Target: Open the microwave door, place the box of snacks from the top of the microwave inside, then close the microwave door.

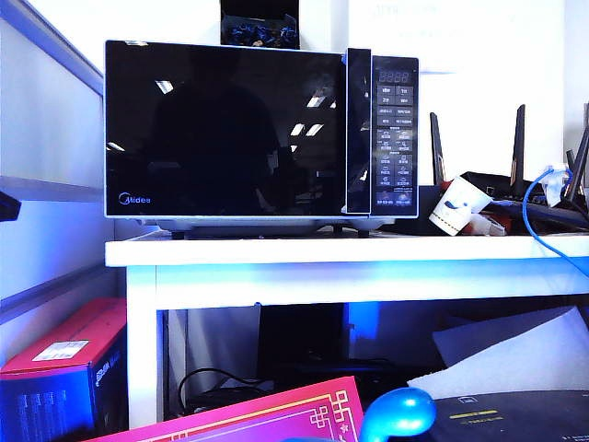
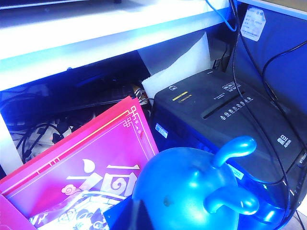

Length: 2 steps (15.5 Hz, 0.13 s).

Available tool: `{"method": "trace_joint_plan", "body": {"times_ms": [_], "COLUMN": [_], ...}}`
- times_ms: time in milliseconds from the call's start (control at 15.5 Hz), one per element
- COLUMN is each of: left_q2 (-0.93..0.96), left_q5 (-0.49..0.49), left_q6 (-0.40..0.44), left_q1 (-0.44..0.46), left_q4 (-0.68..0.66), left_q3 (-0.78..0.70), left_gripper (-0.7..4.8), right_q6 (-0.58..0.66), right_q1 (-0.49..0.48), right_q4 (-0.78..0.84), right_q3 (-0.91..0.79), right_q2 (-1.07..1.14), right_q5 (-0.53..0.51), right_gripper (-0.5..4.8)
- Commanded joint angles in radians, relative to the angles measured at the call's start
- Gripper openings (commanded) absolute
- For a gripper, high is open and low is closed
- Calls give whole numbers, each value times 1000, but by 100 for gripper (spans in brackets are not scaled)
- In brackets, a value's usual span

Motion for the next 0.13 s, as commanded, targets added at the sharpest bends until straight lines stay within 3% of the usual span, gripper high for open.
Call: {"method": "trace_joint_plan", "body": {"times_ms": [64,129], "left_q2": [1,1], "left_q5": [4,4], "left_q6": [0,0], "left_q1": [0,0], "left_q4": [-16,-16], "left_q3": [-3,-3], "left_gripper": [-5,-5], "right_q6": [4,4], "right_q1": [0,0], "right_q4": [-9,-9], "right_q3": [-4,-5], "right_q2": [-2,-2], "right_q5": [0,0], "right_gripper": [-5,-5]}}
